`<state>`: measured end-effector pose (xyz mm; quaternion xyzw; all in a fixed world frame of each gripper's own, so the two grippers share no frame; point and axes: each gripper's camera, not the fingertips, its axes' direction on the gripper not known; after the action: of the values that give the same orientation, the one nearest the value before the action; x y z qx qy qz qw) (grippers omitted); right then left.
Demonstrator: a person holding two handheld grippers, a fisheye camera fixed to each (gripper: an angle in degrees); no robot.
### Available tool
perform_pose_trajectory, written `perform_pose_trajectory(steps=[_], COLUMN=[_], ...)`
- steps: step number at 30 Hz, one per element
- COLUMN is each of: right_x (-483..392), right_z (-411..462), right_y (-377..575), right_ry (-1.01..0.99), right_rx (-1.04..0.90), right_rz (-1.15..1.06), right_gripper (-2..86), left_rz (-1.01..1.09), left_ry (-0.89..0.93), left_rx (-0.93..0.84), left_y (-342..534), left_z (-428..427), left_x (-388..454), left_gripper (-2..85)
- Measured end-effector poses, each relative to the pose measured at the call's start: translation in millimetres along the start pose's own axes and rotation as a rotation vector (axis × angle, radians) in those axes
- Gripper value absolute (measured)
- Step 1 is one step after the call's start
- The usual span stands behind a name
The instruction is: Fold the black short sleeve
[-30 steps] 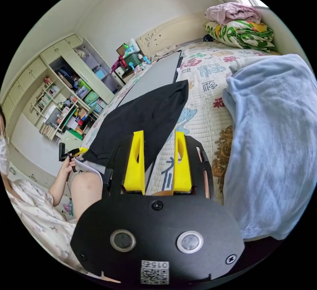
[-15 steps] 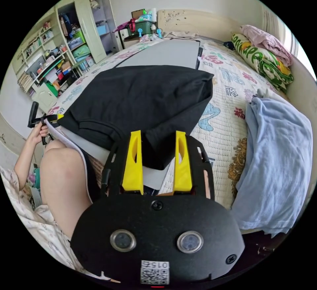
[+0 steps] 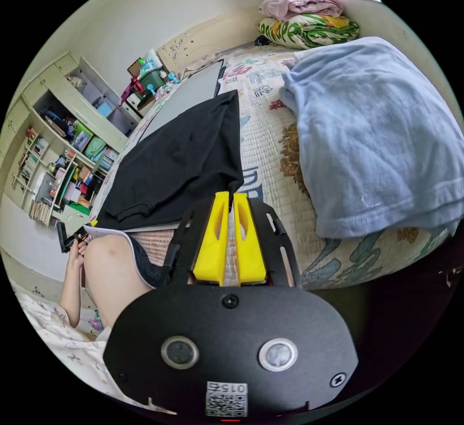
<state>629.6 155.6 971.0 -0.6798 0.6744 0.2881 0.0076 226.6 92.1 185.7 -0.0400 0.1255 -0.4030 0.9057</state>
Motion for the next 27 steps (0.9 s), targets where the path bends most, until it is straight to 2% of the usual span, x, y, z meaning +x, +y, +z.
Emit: perform_pose_trajectory(steps=[4,9,13,15,17,19,21,24,27], right_x=[27.4,60.0,53.0,38.9,19.5,9.9,4.7,10.9,23.9], right_z=[2.2,-30.6,-77.9,-83.4,-75.0,-62.2,-48.2,-28.0,-10.9], right_y=[17.2,23.5,39.7,45.2,51.3,54.0,56.6,55.4,54.7], right_ry=[0.021,0.043,0.040,-0.004,-0.107,-0.174,-0.186,-0.193,-0.184], right_rx=[-0.013,-0.057,0.019,0.012,-0.047,-0.106,-0.162,-0.221,-0.290], right_rz=[-0.021,-0.172,-0.449,-0.600,-0.801,-0.909,-0.992,-1.050,-1.079], right_gripper=[1.2,6.0,7.9,9.3,10.9,11.3,11.3,11.2,11.1], left_rz=[0.035,0.167,0.330,0.522,0.684,0.808,0.901,0.992,1.041], left_ry=[-0.048,-0.116,-0.155,-0.143,-0.087,0.067,0.225,0.181,0.175], left_rx=[-0.050,-0.114,-0.046,-0.060,-0.124,-0.208,-0.367,-0.586,-0.636], left_y=[-11.0,-35.1,-68.8,-101.1,-125.9,-149.7,-177.9,-198.6,-211.8], left_z=[20.2,28.2,10.8,22.1,48.4,84.3,144.7,219.0,258.4], left_x=[28.2,71.4,128.8,191.3,241.0,282.5,325.8,362.6,379.0], left_gripper=[-0.1,1.1,4.5,5.7,6.3,6.8,7.8,8.3,8.0])
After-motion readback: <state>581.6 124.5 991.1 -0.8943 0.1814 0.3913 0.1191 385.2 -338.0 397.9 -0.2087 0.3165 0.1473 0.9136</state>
